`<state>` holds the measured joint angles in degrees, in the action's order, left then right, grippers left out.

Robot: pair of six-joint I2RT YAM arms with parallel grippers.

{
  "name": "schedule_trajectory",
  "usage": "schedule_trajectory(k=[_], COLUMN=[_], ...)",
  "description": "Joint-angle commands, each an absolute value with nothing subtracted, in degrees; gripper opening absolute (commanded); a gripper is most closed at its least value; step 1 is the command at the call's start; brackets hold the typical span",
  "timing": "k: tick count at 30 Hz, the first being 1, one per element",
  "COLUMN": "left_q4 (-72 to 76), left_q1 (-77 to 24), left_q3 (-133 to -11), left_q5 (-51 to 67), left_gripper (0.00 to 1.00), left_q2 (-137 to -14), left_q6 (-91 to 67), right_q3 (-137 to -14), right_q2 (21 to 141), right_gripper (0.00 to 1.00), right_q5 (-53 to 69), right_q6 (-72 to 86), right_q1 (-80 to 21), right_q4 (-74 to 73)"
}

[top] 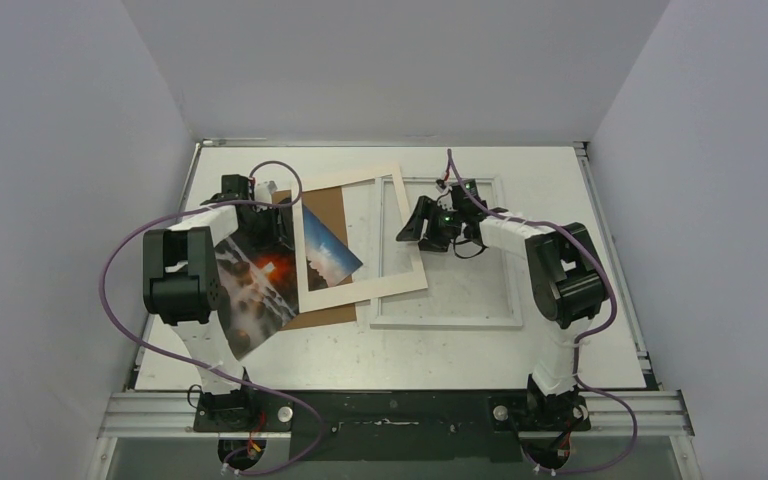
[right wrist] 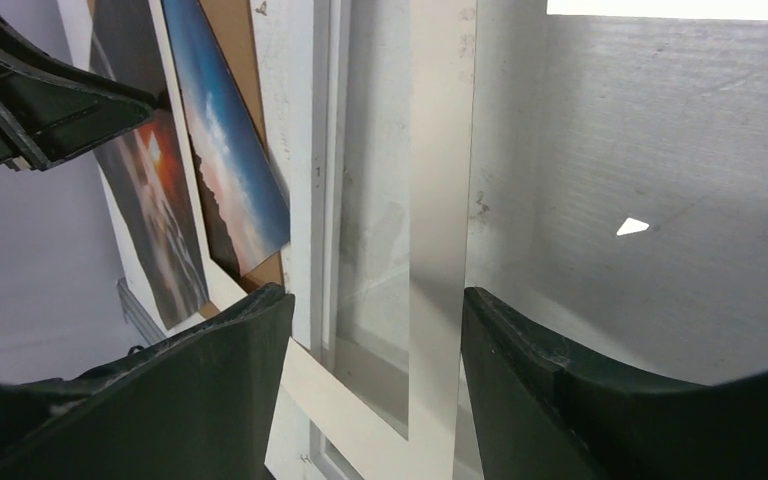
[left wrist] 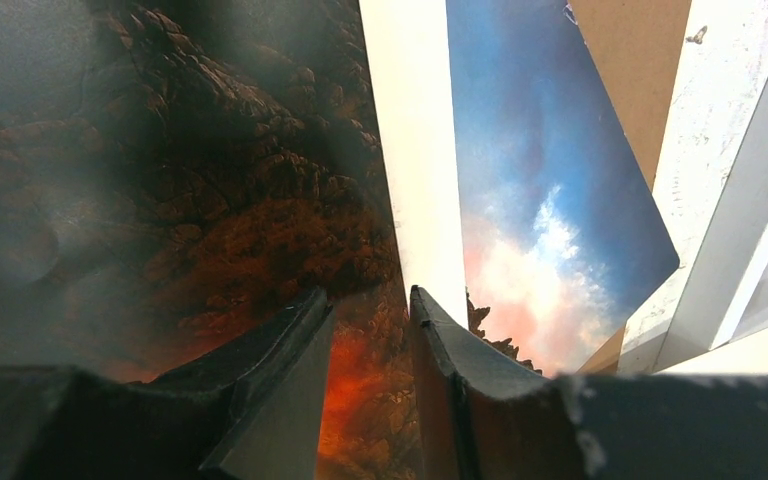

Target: Put the photo into the frame

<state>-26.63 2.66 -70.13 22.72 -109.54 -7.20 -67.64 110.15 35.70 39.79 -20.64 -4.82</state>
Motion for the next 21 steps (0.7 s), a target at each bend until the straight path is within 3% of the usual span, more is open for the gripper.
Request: schedule_trajectory(k=[1,13,21], left_q4=[-25.8,-26.3,-26.5], left_q1=[1.9,1.6,1.6], left_q3=[-70.8,-70.8,-70.5], left_q5=[20.8,21.4,22.0], left_gripper=[0.33,0.33,0.32], left_q2=[-111.6,-112.2,-112.5], left_q6=[-6.1,-5.4,-4.8], right_q3=[-66.4,-62.8,-62.1], right_q2=[107.5,107.3,108.6], right_gripper=[0.61,0.37,0.37], right_q5=[39.8,44.0,44.0], right_q6=[43.5,52.9,56.2], right_q1=[-20.4,-20.8,-22.9], right_q4=[3.1,13.9,18.3])
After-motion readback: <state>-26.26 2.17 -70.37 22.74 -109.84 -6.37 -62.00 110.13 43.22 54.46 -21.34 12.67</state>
